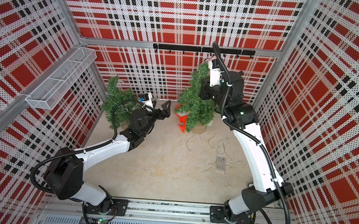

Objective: Wrap string light around the christmas tree
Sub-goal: Place the christmas tree at the center of the board.

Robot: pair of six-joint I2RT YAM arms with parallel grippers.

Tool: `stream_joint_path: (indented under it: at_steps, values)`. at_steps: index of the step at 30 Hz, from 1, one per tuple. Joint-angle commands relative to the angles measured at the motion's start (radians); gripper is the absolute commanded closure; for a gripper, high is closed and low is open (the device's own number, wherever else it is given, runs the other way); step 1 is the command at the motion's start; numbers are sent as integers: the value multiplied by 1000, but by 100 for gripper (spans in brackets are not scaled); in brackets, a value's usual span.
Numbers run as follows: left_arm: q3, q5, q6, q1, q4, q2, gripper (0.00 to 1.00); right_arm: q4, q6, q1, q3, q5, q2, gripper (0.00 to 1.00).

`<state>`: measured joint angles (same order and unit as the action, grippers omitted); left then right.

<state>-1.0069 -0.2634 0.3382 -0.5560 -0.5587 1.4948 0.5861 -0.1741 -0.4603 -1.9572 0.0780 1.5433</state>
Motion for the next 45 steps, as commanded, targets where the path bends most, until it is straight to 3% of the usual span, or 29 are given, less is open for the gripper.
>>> stream_joint_path:
  at_steps: [1,5,8,20,29,37,41,45]
  values:
    - [6,-13,-7,33,5,-40,2,-85,-1,-54,-37,77,58,100]
    - [52,114,101,102,7,-80,2,-120,-7,-91,-27,98,142,100]
    - [71,231,92,150,16,-99,2,-142,-9,-108,-20,119,204,100]
    - [115,106,-64,104,103,-161,1,-92,-7,-133,-63,126,342,100]
    - [161,38,-84,73,140,-261,1,-7,2,-169,-188,103,371,100]
    - [204,-14,-123,42,185,-349,1,12,-17,-200,-184,77,411,100]
    - [221,-9,-133,38,198,-397,1,8,-27,-208,-166,79,385,76]
    - [227,-16,-145,28,218,-422,1,0,-30,-208,-151,76,347,63]
